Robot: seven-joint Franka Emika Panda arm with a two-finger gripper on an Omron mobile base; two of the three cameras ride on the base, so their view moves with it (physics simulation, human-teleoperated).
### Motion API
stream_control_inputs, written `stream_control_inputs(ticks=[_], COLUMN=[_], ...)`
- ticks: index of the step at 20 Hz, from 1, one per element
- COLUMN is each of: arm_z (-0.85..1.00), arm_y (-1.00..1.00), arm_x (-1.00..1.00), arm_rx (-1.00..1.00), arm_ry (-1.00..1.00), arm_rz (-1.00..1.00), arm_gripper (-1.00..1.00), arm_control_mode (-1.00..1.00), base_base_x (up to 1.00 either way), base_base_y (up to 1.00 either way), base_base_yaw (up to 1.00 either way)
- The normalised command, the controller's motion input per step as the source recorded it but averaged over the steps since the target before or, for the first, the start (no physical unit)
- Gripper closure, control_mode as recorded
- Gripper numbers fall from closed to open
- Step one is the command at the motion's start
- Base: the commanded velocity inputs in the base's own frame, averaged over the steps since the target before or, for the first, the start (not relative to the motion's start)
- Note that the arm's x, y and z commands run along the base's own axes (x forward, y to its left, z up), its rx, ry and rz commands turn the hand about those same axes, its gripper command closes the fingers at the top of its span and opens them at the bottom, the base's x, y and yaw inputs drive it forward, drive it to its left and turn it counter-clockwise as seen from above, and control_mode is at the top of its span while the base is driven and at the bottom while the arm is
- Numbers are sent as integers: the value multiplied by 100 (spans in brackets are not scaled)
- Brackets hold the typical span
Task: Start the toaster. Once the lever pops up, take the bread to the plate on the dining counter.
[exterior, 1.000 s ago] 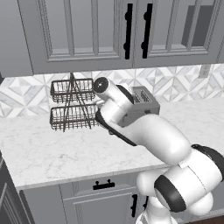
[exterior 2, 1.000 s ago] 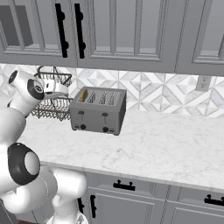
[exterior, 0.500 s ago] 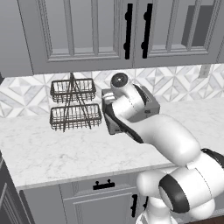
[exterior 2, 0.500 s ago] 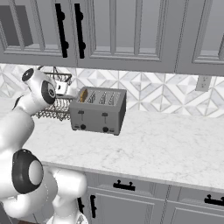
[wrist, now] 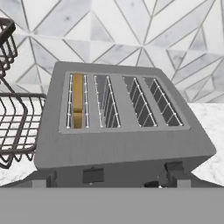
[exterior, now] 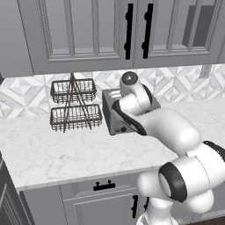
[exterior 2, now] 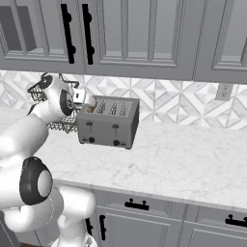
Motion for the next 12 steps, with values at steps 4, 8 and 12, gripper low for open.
stream_control_inputs(ticks=[4, 8, 12], arm_z=[-1, 0, 0], arm_y=[-1, 0, 1], arm_x=[36, 7, 1], arm_rx=[0, 2, 4], arm_ry=[4, 0, -1], arm_rz=[0, 1, 0], arm_gripper=[-100, -100, -100], arm_control_mode=[-100, -100, -100], base_base_x=[0, 0, 0], base_base_y=[0, 0, 0], base_base_yaw=[0, 0, 0])
